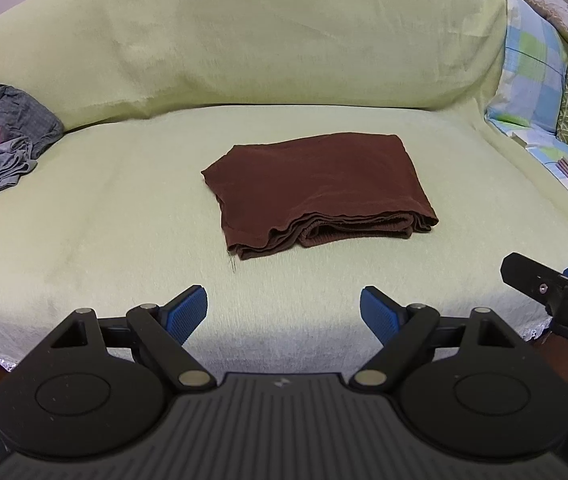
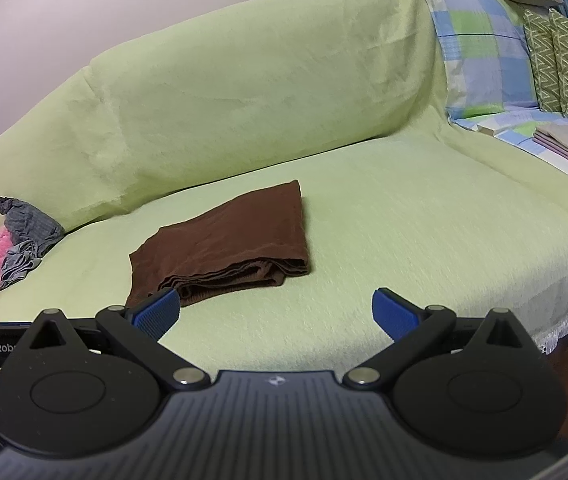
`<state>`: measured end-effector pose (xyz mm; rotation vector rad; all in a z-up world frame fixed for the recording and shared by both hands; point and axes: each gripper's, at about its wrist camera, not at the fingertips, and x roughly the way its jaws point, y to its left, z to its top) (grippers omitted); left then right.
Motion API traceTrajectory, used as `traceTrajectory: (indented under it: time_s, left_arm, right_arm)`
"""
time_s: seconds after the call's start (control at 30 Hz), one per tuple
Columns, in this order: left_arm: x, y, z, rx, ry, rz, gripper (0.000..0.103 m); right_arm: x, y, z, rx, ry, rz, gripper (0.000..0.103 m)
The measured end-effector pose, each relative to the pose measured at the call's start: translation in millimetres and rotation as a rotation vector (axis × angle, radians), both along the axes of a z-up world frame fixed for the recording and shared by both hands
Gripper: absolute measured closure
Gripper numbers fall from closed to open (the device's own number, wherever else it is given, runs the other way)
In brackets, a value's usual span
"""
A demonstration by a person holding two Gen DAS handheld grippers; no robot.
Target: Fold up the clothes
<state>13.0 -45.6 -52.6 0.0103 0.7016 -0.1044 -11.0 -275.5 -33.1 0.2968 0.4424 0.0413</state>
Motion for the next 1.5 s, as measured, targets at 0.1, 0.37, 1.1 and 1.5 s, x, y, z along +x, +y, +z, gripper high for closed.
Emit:
traceTrajectory:
  time_s: [0.1,0.37,1.1,1.5]
  left_arm:
    - [3,0,-2,0.001,0.008,0.002,0.017]
    - [9,-3,-8,0.012,0.024,-0.004,0.017]
    - [28,10,-22,0.004,0.074,0.029,0.017]
    - [27,12,-20,-0.018,0.053,0.029,0.017]
  right_arm:
    - [2,2,-2,-0.005,0.005,0.008,0.002]
    - [6,3,-6,-0.009,0.022,0.011,0.002]
    - [27,13,-17,-0.018,0.061,0.051,0.002]
    - [28,18,-18,-0.023,0.077,0.068,0.002]
